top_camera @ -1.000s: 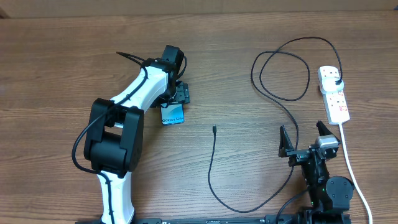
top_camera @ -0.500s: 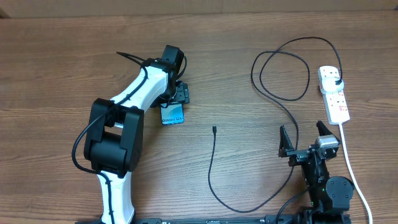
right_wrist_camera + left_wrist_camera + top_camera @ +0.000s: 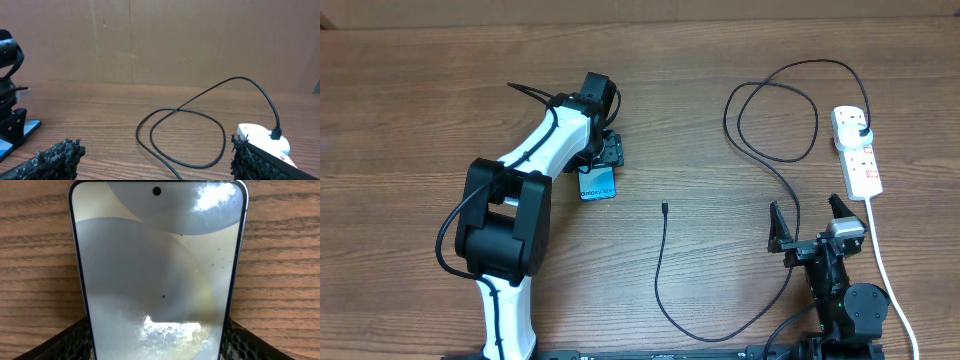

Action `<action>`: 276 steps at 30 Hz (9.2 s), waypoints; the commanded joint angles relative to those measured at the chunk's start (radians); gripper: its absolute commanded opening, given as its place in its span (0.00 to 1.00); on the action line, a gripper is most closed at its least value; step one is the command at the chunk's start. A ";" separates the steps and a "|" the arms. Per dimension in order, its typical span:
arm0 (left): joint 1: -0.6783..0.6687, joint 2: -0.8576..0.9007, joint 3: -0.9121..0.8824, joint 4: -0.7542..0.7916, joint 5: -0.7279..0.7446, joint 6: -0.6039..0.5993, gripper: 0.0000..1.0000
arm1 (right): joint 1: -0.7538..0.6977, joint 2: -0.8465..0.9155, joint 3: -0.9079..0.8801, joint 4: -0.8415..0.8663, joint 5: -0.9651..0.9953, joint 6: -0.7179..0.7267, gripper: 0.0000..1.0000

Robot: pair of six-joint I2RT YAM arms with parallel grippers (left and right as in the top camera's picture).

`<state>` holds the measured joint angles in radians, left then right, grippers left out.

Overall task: Plug charger to phone and switch on socket
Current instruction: 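Lift the phone with the left gripper and raise it upright, then hold the phone upright in the air with the left gripper, then raise the right gripper and swing it toward the held phone, then bring the right gripper to the phone's bottom edge beside the left gripper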

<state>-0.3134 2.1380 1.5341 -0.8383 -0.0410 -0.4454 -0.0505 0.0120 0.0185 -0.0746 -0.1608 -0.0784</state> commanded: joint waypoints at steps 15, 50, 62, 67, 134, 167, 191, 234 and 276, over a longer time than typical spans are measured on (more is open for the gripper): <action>0.000 0.033 0.013 0.000 0.015 -0.003 0.04 | 0.006 -0.009 -0.011 0.005 -0.005 0.002 1.00; 0.001 0.032 0.237 -0.154 0.320 0.069 0.04 | 0.006 -0.009 -0.011 0.005 -0.005 0.002 1.00; 0.041 0.029 0.238 -0.120 0.782 0.086 0.04 | 0.006 -0.009 -0.011 0.005 -0.005 0.002 1.00; 0.072 0.029 0.238 -0.066 0.977 0.021 0.04 | 0.006 -0.009 -0.011 0.005 -0.005 0.002 1.00; 0.125 0.029 0.238 0.268 1.508 -1.036 0.04 | 0.006 -0.009 -0.011 0.005 -0.005 0.002 1.00; 0.124 0.029 0.238 0.268 1.518 -0.996 0.04 | 0.006 -0.009 -0.011 0.005 -0.005 0.002 1.00; 0.123 0.029 0.238 0.290 1.266 -0.697 0.04 | 0.005 -0.009 -0.011 0.008 0.007 -0.002 1.00; 0.120 -0.029 0.238 0.334 1.050 -0.742 0.04 | 0.006 0.644 0.466 -0.077 -0.185 0.117 1.00; 0.077 -0.097 0.238 0.285 0.926 -0.744 0.05 | 0.068 1.159 0.727 0.061 -0.469 0.573 1.00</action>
<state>-0.2325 2.1151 1.7428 -0.5549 0.8822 -1.1973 -0.0120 1.1351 0.6960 -0.0135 -0.6632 0.4767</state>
